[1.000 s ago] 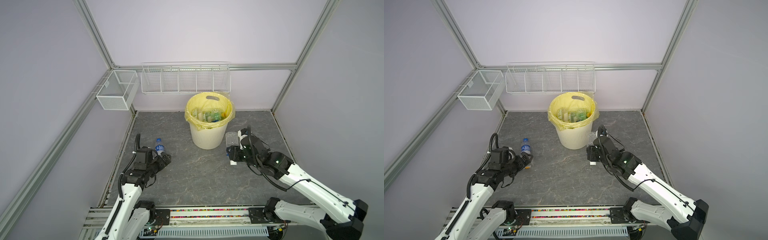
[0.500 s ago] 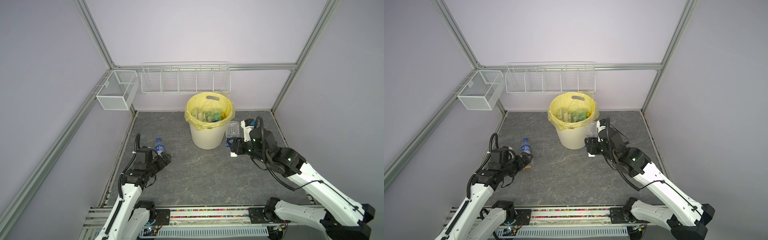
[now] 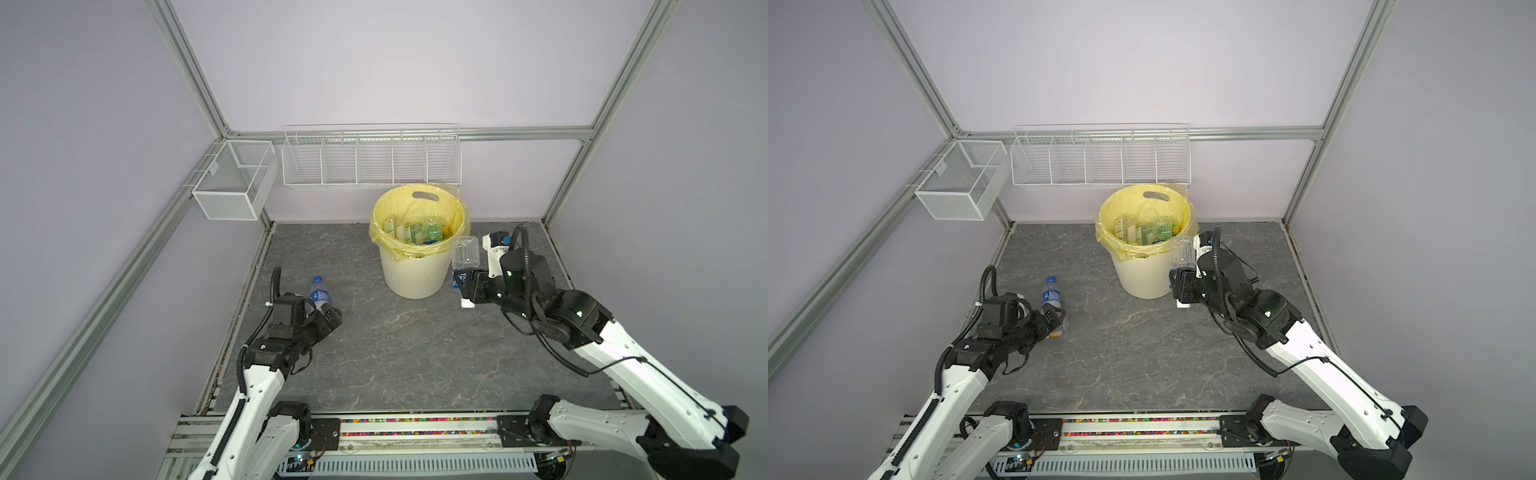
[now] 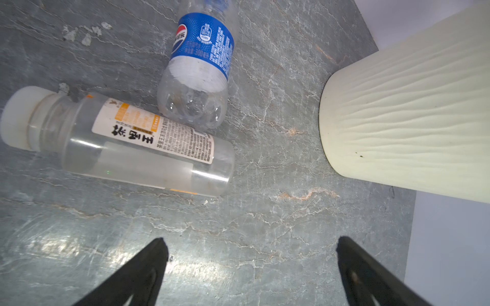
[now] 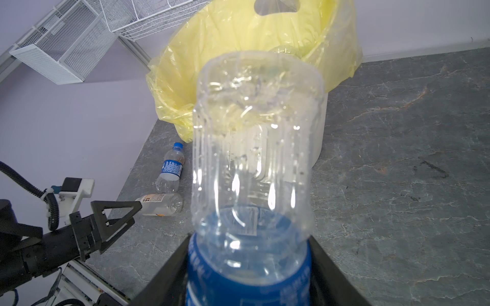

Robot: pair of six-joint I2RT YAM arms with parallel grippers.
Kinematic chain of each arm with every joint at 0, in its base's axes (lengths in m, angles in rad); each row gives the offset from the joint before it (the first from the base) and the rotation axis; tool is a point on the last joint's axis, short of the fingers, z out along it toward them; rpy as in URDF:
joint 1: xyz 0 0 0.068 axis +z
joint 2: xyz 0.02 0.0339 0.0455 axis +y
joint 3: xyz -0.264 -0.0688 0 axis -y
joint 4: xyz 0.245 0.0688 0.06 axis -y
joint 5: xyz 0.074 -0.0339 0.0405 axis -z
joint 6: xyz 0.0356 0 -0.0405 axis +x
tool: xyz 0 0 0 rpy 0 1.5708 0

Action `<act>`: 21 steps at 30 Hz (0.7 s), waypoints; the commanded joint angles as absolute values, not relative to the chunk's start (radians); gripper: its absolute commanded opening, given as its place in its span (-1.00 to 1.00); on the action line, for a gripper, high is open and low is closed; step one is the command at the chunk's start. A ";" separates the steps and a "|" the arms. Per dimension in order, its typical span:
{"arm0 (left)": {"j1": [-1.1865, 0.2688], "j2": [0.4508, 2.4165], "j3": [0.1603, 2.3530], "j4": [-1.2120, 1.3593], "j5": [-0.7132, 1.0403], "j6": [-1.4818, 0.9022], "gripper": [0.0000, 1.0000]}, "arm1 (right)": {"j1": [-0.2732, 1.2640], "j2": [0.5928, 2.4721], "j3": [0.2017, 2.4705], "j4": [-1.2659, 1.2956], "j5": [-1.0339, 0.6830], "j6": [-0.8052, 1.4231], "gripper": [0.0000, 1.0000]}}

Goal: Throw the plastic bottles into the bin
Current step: 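Raise the blue-label bottle with the right gripper up over the bin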

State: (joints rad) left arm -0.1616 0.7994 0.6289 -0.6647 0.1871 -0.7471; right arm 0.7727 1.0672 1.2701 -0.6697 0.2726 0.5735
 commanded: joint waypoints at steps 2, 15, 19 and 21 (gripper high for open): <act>-0.155 0.812 0.638 -0.685 0.150 -0.723 0.99 | 0.765 1.026 1.232 -0.632 0.282 0.600 0.22; -0.155 0.839 0.677 -0.696 0.124 -0.737 0.99 | 0.635 1.616 1.952 -0.716 0.239 0.425 0.47; -0.155 0.833 0.694 -0.707 0.124 -0.742 0.99 | 0.583 1.750 2.128 -0.779 0.201 0.421 0.98; -0.155 0.830 0.702 -0.717 0.120 -0.741 0.98 | 0.582 1.738 2.127 -0.777 0.200 0.418 0.77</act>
State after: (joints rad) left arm -0.1616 0.8406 0.6617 -0.6914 0.1383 -0.7296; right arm 0.5842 1.7573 2.0972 -0.7128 0.2249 0.4400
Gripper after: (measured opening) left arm 0.993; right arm 0.898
